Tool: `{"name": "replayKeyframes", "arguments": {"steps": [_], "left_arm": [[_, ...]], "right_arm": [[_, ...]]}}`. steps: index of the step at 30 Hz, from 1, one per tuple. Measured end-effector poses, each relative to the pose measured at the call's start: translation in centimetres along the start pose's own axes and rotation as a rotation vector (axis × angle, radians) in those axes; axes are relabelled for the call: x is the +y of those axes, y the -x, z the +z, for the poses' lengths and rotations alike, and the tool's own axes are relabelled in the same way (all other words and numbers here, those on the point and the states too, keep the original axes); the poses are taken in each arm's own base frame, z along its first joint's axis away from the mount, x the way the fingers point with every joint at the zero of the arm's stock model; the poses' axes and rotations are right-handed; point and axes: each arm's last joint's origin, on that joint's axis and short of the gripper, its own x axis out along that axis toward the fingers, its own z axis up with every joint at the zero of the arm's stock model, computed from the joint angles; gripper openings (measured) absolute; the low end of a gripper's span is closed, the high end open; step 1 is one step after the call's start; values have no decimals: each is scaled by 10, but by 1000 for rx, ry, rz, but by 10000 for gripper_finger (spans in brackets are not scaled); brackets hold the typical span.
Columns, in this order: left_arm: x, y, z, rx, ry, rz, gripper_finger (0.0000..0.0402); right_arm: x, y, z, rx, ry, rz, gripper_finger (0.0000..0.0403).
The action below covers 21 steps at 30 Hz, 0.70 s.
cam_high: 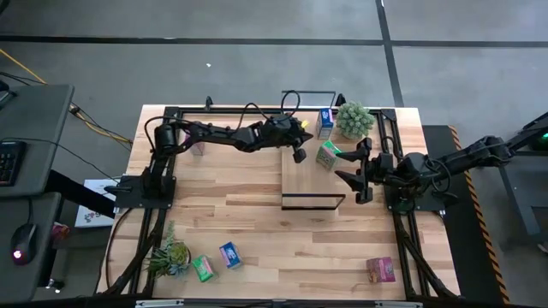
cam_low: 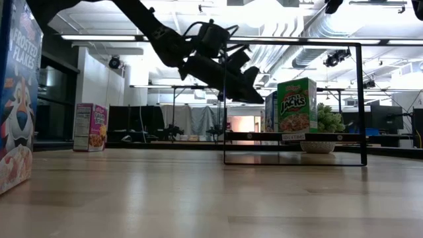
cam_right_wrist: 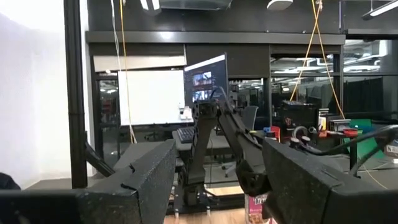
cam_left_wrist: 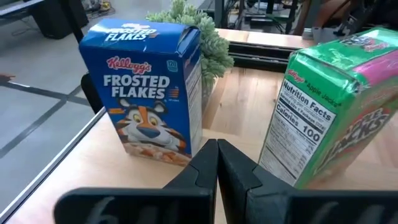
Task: Stack cereal on shelf
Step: Put the top green cereal box on the shelf
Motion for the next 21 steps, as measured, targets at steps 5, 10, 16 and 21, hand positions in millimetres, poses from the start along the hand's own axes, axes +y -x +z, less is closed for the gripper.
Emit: {"name": "replayKeyframes", "arguments": {"steps": [5,10,16,21], "left_arm": [[1,10,4,-50,-1,5,0],[8,22,2,-76,6,21,0],[17,43,-2,-142,37,48,0],[16,63,-6,-231,38,48,0]], "right_arm": [[-1,1,-1,20,8,-25,233],[-1,1,-2,25,10,-33,233],[-7,2,-5,74,27,-230,233],[-15,6,-11,162,75,-542,233]]}}
